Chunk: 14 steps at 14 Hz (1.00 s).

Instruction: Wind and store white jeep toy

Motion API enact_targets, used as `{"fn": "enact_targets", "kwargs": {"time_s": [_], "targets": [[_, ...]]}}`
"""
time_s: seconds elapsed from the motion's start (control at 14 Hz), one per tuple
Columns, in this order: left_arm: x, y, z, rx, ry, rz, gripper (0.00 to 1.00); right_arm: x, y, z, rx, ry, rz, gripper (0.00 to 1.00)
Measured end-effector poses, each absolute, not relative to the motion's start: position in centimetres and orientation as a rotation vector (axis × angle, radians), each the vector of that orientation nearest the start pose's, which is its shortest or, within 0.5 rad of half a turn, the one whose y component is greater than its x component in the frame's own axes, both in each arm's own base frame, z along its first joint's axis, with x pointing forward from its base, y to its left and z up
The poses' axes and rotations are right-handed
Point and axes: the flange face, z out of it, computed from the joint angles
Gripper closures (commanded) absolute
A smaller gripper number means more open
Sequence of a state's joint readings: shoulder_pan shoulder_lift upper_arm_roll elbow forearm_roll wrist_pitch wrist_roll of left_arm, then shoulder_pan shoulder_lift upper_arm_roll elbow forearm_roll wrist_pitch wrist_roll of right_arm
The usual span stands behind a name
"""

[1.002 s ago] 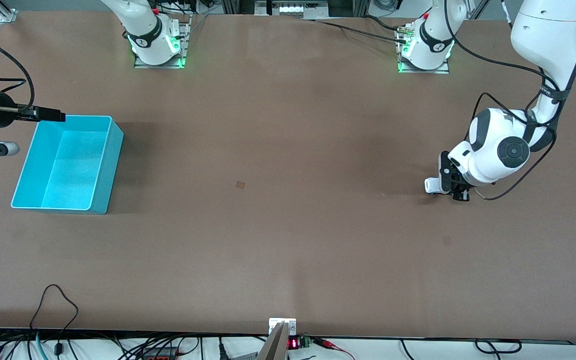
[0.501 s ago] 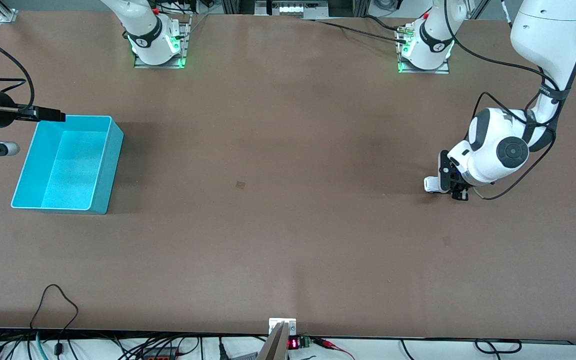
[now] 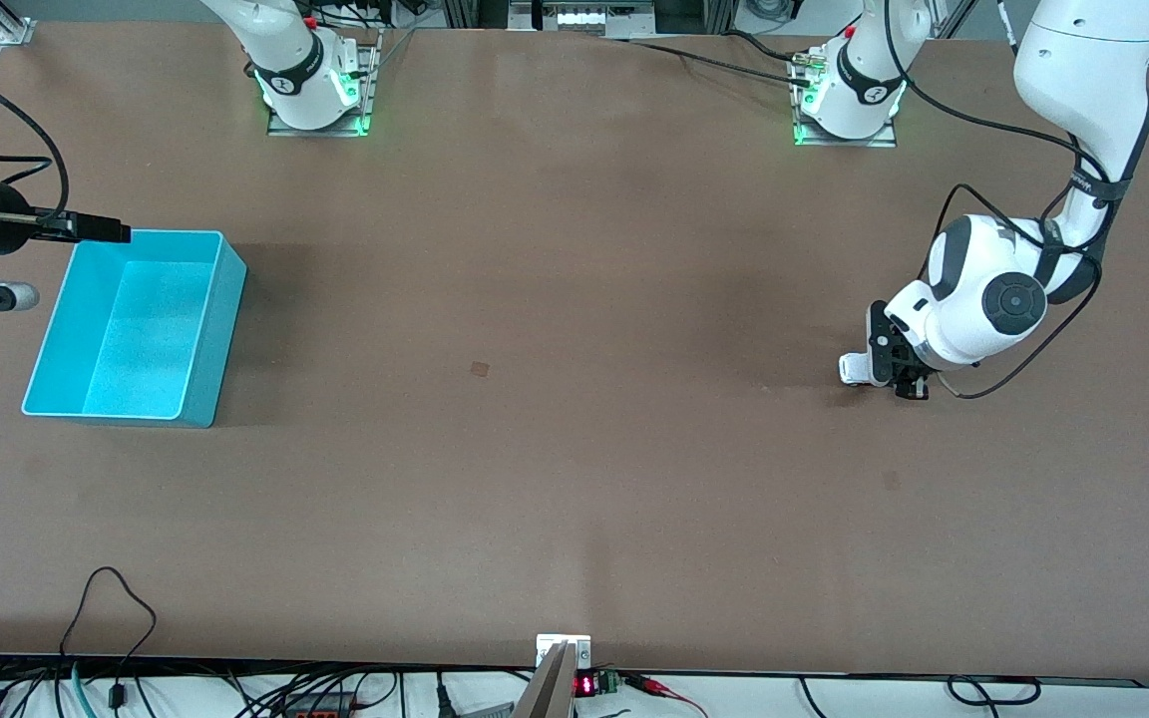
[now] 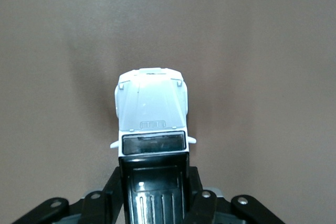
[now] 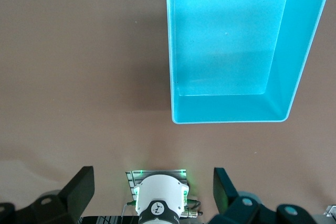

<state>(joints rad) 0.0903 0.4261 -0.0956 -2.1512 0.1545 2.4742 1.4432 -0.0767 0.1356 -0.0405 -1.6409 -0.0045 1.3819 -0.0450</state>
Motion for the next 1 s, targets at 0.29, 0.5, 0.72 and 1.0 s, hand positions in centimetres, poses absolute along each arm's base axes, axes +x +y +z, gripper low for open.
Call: {"fn": "enact_targets", "kwargs": {"time_s": [0.29, 0.5, 0.72, 1.0], "targets": [[55.75, -0.62, 19.19, -2.266, 2.209, 0.169, 0.79, 55.35, -6.46, 50.47, -3.057, 0.112, 0.611, 0.0], [55.75, -0.67, 19.18, -2.265, 2.21, 0.169, 0.79, 55.35, -6.46, 50.47, -3.057, 0.112, 0.611, 0.0], [55.74, -0.7, 19.17, -2.255, 2.217, 0.173, 0.79, 55.35, -6.46, 50.47, -3.057, 0.112, 0.611, 0.0], [55.75, -0.78, 19.18, -2.206, 2.24, 0.193, 0.8, 55.35, -6.46, 50.47, -3.057, 0.112, 0.611, 0.0]]}}
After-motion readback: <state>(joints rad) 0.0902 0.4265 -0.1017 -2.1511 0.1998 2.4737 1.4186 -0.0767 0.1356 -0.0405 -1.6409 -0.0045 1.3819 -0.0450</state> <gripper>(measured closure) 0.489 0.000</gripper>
